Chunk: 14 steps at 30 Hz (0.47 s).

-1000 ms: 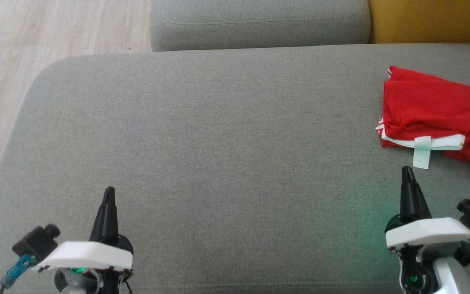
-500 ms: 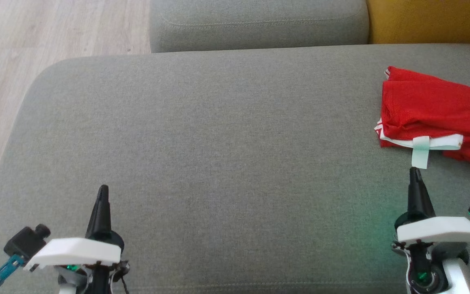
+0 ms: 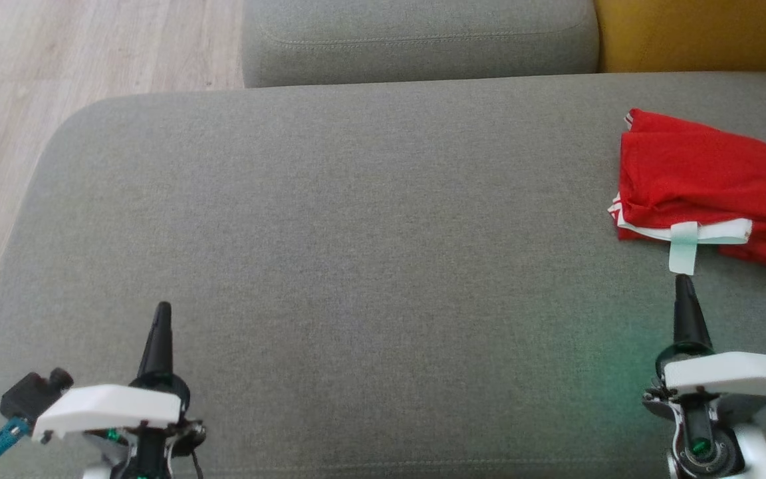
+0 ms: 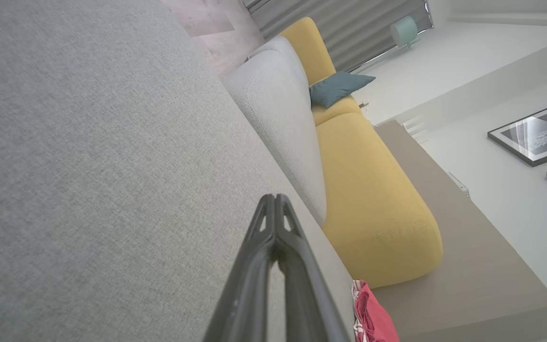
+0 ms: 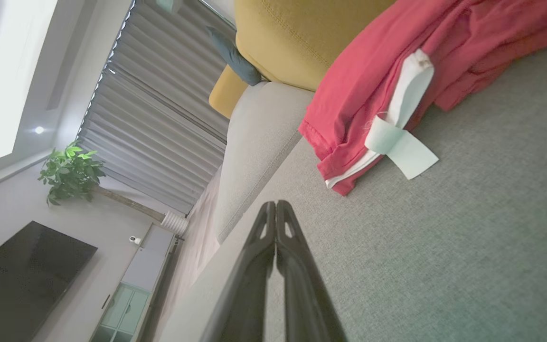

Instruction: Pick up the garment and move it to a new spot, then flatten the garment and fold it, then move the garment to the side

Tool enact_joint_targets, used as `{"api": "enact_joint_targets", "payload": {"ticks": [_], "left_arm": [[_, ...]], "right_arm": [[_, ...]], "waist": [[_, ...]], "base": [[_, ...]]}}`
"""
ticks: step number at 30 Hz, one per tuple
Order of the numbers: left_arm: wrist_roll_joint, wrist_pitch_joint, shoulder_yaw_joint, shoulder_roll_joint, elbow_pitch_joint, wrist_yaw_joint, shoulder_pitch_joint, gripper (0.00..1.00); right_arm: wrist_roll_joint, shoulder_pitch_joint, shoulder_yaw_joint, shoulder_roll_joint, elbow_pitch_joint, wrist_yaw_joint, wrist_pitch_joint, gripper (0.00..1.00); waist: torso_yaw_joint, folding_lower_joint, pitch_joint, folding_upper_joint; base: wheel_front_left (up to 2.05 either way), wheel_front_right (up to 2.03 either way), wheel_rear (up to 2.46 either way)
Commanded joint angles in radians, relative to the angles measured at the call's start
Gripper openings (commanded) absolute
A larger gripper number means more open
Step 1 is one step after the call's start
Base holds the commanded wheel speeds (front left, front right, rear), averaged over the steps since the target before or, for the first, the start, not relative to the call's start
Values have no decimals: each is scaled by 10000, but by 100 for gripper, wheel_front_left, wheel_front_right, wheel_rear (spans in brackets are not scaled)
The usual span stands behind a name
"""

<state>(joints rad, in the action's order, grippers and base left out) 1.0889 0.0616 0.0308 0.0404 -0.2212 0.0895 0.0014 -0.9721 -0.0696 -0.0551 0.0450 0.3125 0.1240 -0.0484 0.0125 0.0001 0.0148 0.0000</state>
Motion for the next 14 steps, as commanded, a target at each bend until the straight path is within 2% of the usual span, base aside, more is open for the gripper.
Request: {"api": "enact_joint_targets", "payload": {"ticks": [1,14], "left_arm": [[246,-57,-287,174,299,84,-571,0],[1527,-439,-525,193,166,166,-697,0]], "right_arm": [[-298,-391,48,59,-397,39,95,0],[-1819,-388,-107,62,-467,46,472,0]], "waist": [[-3,0,-3,0],[-33,0,-32,0]], "base": [[0,0,0],[0,0,0]]}}
